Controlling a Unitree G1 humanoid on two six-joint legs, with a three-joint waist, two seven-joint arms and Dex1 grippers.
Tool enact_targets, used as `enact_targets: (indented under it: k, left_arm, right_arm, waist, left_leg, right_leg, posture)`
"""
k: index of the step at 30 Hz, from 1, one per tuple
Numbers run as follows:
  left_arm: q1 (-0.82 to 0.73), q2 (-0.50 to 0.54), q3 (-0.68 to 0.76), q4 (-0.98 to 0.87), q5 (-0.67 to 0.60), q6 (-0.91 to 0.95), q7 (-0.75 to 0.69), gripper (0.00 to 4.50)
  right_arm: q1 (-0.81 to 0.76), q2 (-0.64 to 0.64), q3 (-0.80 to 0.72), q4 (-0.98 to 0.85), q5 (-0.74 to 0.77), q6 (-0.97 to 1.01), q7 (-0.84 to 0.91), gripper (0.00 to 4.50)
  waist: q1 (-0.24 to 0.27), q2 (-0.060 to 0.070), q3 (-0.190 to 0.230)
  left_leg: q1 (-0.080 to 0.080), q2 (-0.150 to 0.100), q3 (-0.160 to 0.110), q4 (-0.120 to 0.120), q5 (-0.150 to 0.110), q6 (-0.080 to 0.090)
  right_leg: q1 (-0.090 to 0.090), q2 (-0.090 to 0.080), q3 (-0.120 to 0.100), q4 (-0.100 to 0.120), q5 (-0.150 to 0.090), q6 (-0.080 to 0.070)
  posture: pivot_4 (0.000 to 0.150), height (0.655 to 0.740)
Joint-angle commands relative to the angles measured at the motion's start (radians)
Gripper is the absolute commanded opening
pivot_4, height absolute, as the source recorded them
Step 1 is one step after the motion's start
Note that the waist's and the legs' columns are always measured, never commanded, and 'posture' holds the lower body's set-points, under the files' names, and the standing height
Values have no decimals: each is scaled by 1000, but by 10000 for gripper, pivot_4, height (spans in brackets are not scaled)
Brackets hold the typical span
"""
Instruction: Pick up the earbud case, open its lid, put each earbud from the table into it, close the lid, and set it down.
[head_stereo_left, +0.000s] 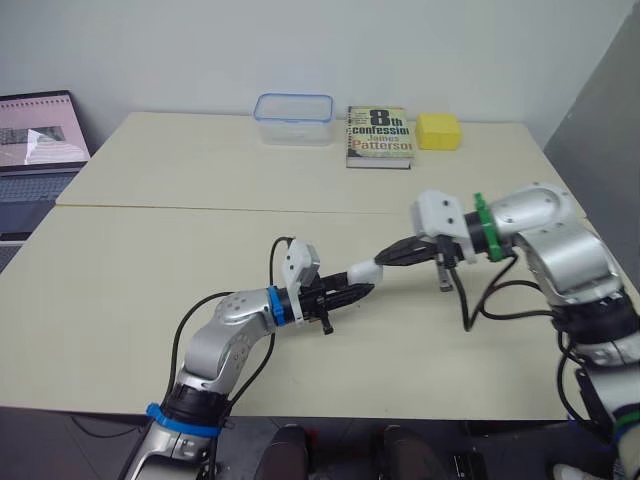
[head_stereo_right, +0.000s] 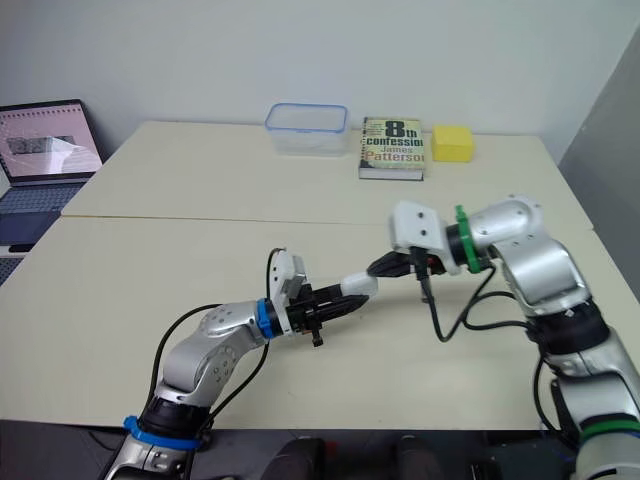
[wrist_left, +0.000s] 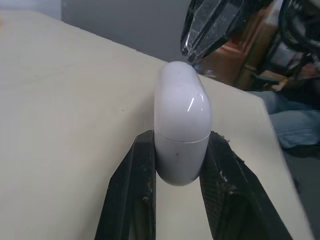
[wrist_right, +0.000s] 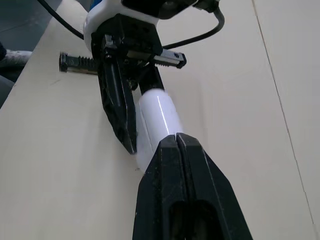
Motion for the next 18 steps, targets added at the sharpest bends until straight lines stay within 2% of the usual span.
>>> enact_targets:
  k: [1, 8, 15, 17, 18]
  left_arm:
    - [-73, -7, -30, 41, -76, 219, 3, 8111]
    - [-195, 1, -98, 230, -63, 482, 0, 8111]
    - [-280, 25, -142, 385, -28, 515, -80, 8111]
    - [-288, 35, -151, 411, -6, 492, -94, 15182]
    - [-289, 41, -155, 424, 10, 474, -98, 16808]
  right_arm:
    - [117, -73, -121, -155, 57, 104, -61, 0]
    - [397, -141, -229, -364, 103, 191, -178, 0]
    - [509, -153, -249, -444, 132, 212, -253, 0]
    - [515, -156, -246, -444, 136, 208, -262, 0]
    - [516, -158, -245, -442, 138, 205, -265, 0]
  waist:
    - [-2, 0, 0]
    - [-13, 0, 0]
    - [-16, 0, 0]
    - [-19, 0, 0]
    - [-19, 0, 0]
  left_leg:
    - [0, 0, 0, 0, 0, 0]
    - [1, 1, 0, 0, 0, 0]
    - [1, 1, 1, 0, 0, 0]
    - [1, 1, 1, 0, 0, 0]
    - [1, 1, 1, 0, 0, 0]
  right_leg:
    - [0, 0, 0, 0, 0, 0]
    - [0, 1, 0, 1, -1, 1]
    - [0, 1, 1, 0, -1, 1]
    - [0, 1, 1, 0, -1, 1]
    - [0, 1, 1, 0, -1, 1]
  posture:
    - [1500, 7377]
    - [1500, 7377]
    - [1500, 7377]
    - [1500, 7377]
    - [1500, 7377]
